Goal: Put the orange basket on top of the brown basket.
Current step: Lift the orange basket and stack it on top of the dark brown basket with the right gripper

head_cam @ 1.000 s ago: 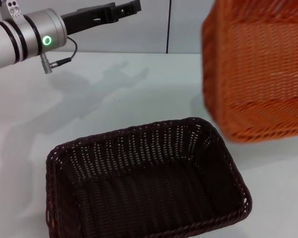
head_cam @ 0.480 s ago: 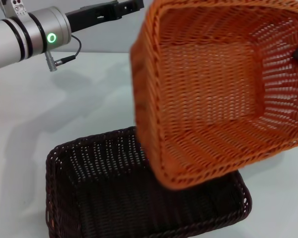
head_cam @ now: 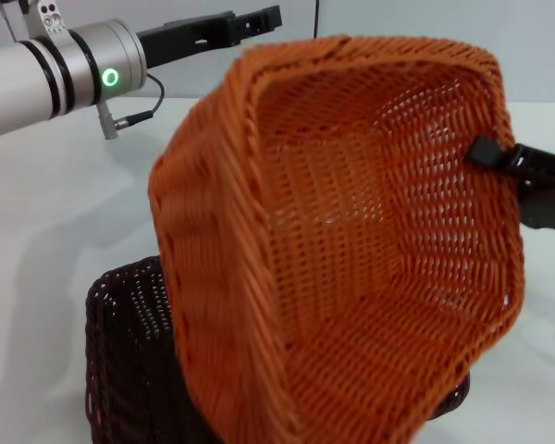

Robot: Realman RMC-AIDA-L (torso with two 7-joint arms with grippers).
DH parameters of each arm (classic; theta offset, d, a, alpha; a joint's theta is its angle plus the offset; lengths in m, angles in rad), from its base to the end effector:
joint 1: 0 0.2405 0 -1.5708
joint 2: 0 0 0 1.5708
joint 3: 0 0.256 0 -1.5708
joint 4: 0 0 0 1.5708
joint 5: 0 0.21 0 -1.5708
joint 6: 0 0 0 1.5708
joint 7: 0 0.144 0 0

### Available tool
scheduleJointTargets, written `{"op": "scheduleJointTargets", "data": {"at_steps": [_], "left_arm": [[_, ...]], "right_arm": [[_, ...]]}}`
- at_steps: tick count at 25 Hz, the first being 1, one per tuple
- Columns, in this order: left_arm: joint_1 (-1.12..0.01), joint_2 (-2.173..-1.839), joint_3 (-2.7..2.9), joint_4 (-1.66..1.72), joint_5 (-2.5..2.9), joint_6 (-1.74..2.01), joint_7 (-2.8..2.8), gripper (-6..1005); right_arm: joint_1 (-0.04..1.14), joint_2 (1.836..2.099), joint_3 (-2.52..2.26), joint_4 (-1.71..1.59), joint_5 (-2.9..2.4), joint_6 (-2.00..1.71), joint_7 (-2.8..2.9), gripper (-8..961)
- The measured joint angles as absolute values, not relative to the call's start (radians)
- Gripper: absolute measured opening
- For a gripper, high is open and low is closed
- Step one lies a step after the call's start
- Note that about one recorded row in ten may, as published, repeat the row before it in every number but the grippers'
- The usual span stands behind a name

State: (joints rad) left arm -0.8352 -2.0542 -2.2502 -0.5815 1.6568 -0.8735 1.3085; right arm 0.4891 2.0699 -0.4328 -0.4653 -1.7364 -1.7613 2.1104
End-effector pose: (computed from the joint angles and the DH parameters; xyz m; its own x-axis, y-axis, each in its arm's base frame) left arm -0.1672 0.4711 0.0139 0.5136 0.4275 0.7440 0.7985 -0.5556 -0.2319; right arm 0.2603 0.3110 0.0322 -0.0980 -0.7563 -0.6468 -0.7050 -0.4059 0.5815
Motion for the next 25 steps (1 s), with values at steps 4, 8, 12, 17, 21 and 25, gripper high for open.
{"op": "scheduleJointTargets", "data": {"at_steps": [4,8,12,17,21,25], "left_arm": [[-0.837,-2.055,-2.250,-0.563,1.658,-0.882,1.309,827],[-0.839,-2.055,-2.249,-0.558,1.658,-0.894,1.307,827],[-0.840,-2.055,-2.240,-0.558,1.659,-0.895,1.306,827],[-0.853,-2.056,-2.234,-0.539,1.661,-0.892,1.306,827],[-0.862,-2.056,-2.225,-0.533,1.661,-0.887,1.308,827],[-0.862,-2.055,-2.225,-0.533,1.661,-0.887,1.308,827]], "right_arm": [[0.474,2.072,-0.458,-0.429,-1.739,-1.775,2.088,196],[0.452,2.072,-0.497,-0.434,-1.746,-1.771,2.086,203],[0.435,2.072,-0.517,-0.435,-1.748,-1.763,2.078,210],[0.424,2.071,-0.524,-0.434,-1.752,-1.752,2.064,218],[0.429,2.068,-0.525,-0.430,-1.773,-1.736,2.067,225],[0.432,2.067,-0.524,-0.430,-1.773,-1.730,2.069,232]]}}
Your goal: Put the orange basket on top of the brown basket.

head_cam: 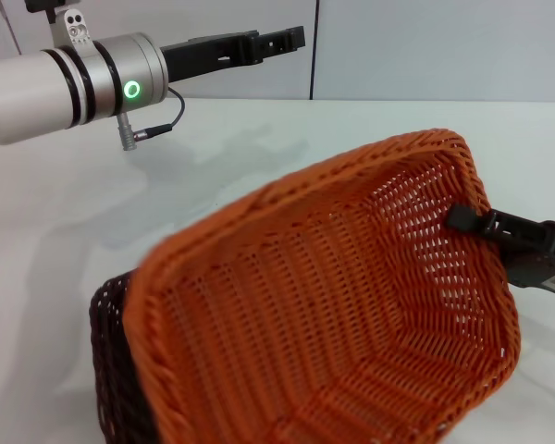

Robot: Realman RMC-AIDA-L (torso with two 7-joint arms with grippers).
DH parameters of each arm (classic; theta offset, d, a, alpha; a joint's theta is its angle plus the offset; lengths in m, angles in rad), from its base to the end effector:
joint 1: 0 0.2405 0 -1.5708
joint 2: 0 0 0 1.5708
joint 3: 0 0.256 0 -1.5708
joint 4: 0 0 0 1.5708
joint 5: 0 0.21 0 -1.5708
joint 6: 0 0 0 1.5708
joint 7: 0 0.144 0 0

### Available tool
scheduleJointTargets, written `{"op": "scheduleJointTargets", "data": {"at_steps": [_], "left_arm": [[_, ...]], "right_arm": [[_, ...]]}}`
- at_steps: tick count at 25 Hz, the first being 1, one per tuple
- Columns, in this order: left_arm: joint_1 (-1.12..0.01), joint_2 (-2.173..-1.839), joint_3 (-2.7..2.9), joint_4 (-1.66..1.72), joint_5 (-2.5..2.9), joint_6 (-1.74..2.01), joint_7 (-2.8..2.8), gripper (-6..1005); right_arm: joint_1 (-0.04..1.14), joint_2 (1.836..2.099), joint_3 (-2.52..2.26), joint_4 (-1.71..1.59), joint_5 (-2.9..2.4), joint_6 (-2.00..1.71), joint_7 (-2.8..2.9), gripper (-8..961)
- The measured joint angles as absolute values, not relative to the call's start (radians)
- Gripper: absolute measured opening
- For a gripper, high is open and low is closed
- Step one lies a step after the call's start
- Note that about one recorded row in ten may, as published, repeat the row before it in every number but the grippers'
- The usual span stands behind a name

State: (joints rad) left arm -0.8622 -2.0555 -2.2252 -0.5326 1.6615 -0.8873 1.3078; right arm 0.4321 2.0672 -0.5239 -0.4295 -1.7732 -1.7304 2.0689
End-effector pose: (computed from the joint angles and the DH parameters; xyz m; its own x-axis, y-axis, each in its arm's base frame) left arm -0.1613 0.4679 -0.0024 0.5264 0.4652 0.7117 0.7887 -0.5798 -0.2044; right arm 0.2777 0.2895 0.0102 -0.0753 -0.8056 -0.5877 -0.7562 -0.3381 0.5603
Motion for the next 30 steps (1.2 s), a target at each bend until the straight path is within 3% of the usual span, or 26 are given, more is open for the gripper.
{"op": "scheduleJointTargets", "data": {"at_steps": [1,6,16,24,30], "left_arm": [[-0.862,-2.055,-2.225,-0.532,1.660,-0.887,1.308,827],[-0.862,-2.055,-2.226,-0.532,1.659,-0.886,1.308,827],[-0.862,-2.055,-2.226,-0.531,1.659,-0.871,1.309,827],[-0.838,-2.055,-2.233,-0.548,1.656,-0.881,1.309,827],[-0.757,-2.055,-2.237,-0.613,1.587,-0.921,1.339,827]], "right_arm": [[0.434,2.067,-0.522,-0.430,-1.773,-1.728,2.072,234],[0.445,2.061,-0.522,-0.436,-1.773,-1.726,2.082,452],[0.457,2.041,-0.517,-0.438,-1.777,-1.718,2.094,659],[0.423,2.003,-0.415,-0.523,-1.766,-1.683,1.986,659],[0.414,2.009,-0.223,-0.534,-1.661,-1.579,1.636,659]]}}
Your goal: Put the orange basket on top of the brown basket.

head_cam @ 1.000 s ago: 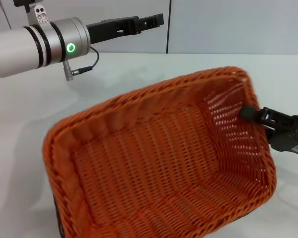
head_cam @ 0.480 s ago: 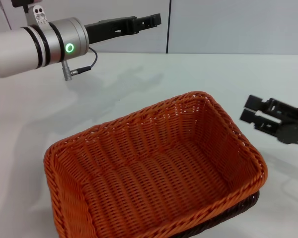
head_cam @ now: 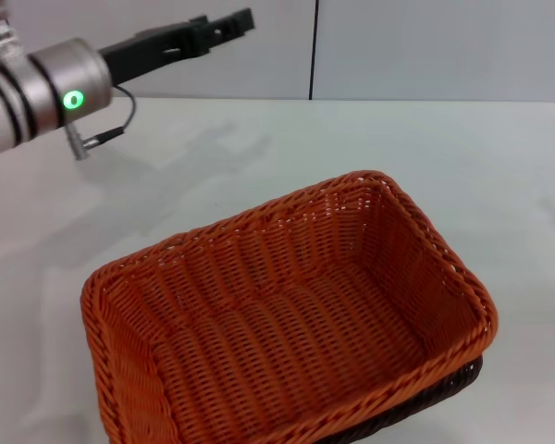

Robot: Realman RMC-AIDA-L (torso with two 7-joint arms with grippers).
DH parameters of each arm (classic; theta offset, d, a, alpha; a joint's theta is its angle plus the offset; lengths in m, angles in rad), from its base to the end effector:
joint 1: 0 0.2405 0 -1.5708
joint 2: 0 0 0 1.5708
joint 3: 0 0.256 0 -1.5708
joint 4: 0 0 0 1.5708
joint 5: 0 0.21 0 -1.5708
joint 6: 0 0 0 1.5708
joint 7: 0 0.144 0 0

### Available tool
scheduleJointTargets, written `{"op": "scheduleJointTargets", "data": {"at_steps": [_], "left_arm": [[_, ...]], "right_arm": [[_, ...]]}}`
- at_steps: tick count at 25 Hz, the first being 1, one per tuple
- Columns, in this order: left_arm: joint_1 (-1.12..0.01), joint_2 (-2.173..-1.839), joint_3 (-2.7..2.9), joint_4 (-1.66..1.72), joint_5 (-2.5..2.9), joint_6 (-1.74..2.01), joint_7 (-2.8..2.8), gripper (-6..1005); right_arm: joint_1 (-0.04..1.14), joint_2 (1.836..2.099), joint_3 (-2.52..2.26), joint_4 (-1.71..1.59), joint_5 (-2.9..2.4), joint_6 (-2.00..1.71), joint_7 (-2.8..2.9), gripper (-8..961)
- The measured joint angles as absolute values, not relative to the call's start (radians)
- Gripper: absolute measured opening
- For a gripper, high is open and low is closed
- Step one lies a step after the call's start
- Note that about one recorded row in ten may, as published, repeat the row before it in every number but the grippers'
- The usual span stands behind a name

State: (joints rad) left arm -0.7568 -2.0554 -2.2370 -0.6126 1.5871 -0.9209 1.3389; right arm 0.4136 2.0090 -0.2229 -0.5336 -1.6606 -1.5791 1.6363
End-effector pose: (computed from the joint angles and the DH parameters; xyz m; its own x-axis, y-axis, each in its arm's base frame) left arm -0.1867 0.4568 0.0203 0.4779 0.4206 0.7711 0.8108 -0.5490 -0.2030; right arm 0.3258 0.3187 0.1081 0.1576 -0.2413 -0.9576 -0.8698 -0.4931 -0.0188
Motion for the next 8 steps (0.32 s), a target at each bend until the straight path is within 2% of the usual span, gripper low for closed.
{"op": "scheduleJointTargets", "data": {"at_steps": [4,6,7,8], "left_arm": [[-0.661,-2.056,-2.237,-0.643,1.381,-1.001,1.536,827],[-0.661,-2.056,-2.237,-0.643,1.381,-1.001,1.536,827],[-0.661,-2.056,-2.237,-0.643,1.381,-1.001,1.536,827],[-0.609,-2.058,-2.238,-0.628,1.243,-1.035,1.689,827]], "right_arm": [[0.413,2.038,-0.178,-0.472,-1.453,-1.480,1.343,659],[0.424,2.049,-0.172,-0.387,-1.269,-1.432,1.080,659],[0.424,2.049,-0.172,-0.387,-1.269,-1.432,1.080,659],[0.439,2.050,-0.172,-0.332,-1.178,-1.418,0.928,659]]}}
